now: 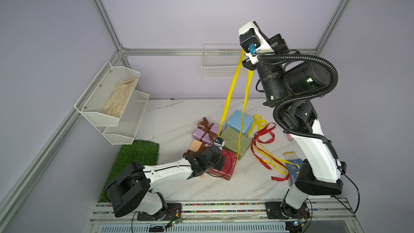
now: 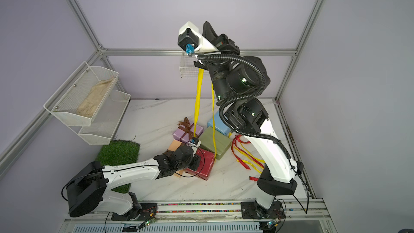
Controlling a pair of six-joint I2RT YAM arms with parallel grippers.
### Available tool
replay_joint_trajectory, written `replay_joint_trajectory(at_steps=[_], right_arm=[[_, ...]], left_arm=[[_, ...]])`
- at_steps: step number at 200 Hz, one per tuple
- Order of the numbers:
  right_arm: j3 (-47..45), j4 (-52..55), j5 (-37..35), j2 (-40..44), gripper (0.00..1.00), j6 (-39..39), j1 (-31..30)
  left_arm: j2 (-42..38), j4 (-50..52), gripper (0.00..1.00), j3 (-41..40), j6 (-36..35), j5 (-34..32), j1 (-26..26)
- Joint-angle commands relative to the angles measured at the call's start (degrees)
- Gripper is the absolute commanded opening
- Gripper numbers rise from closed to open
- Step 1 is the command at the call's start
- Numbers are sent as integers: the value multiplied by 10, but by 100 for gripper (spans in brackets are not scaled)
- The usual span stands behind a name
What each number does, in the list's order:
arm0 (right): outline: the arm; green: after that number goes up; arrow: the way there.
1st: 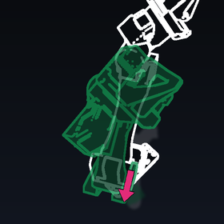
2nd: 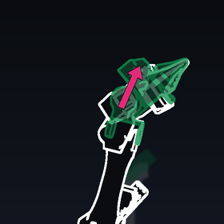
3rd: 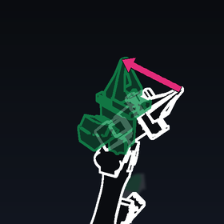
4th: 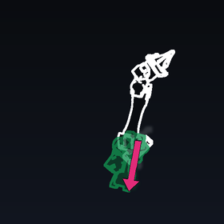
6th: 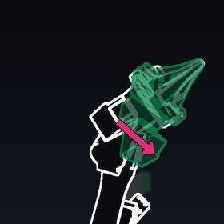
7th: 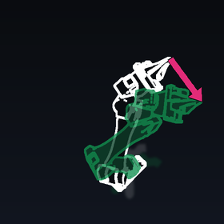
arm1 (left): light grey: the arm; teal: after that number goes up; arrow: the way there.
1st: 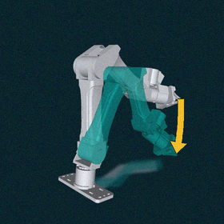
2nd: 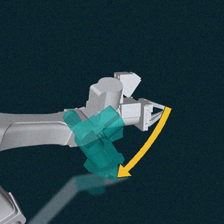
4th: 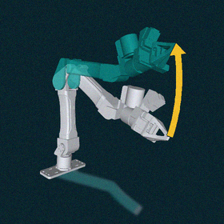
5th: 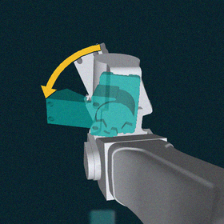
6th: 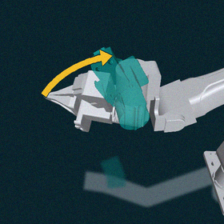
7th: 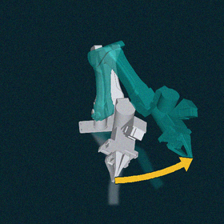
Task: Untie the ribbon bows on the gift boxes
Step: Pull the ribbon from the gift box, then place the ribbon at the center of the board.
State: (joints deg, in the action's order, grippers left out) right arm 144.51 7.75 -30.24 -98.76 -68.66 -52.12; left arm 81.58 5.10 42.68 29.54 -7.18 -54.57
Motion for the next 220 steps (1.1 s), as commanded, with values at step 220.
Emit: replay_joint_trajectory(at_steps=[220], right_arm=[[-348, 22, 30, 195, 0, 312, 344]], left_arm=[[-129, 98, 9, -3, -14, -19, 0]])
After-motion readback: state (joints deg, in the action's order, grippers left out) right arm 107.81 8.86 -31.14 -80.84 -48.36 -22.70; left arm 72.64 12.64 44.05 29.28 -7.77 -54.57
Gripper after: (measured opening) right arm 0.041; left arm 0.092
